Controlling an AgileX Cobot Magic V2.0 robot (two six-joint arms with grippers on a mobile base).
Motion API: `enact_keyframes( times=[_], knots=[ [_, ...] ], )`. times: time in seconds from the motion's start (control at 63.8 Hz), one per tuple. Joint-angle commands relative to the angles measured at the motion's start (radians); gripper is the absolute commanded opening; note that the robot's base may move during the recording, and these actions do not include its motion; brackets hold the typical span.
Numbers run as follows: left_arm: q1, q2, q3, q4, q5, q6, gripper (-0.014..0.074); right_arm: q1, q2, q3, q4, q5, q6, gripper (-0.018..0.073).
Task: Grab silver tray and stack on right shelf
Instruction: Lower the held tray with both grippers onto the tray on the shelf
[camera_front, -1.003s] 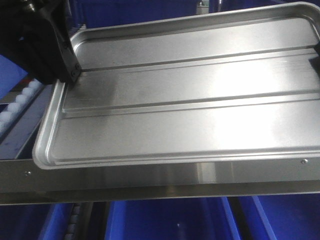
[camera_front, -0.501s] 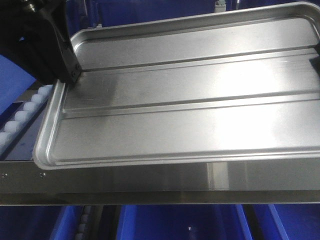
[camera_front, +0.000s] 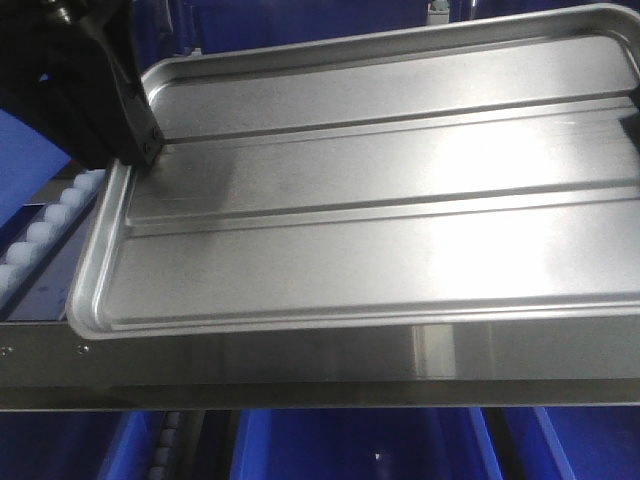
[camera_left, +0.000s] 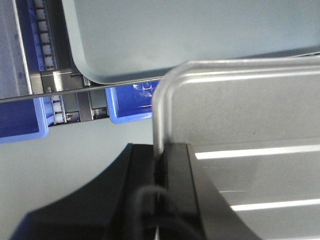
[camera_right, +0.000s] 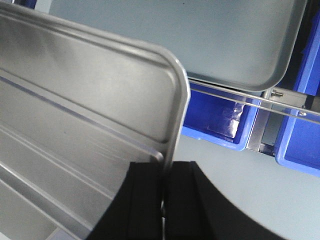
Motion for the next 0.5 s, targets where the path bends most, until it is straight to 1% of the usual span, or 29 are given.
enact_keyframes(
  times=[0.0,0.141,0.329,0.407,0.486],
  knots=[
    [-0.007,-0.026,-0.03,0.04,-0.003,0.015,-0.0093,0.001,-0.013,-0.03,-0.026,-0.057,-0.021,0.0058],
    [-0.007,-0.026,-0.03,0.042,-0.012,0.015,-0.0093,0.001,-0.013,-0.03,-0.026,-0.057,-0.021,0.0058],
    [-0.007,-0.026,-0.03,0.053,-0.074,0.015,-0.0093,0.001,-0.013,-0.031,-0.026,-0.062,-0.023,0.0058],
    [0.006,-0.026,-0.048,0.069,-0.081,0.015,-0.0093,0.0,-0.005,-0.039,-0.026,-0.058,-0.023,0.0058],
    [0.034,-0.026,-0.077,0.089,-0.081,0.017,-0.0093,-0.01,0.019,-0.071,-0.037,-0.025,-0.023,0.0058]
  ],
)
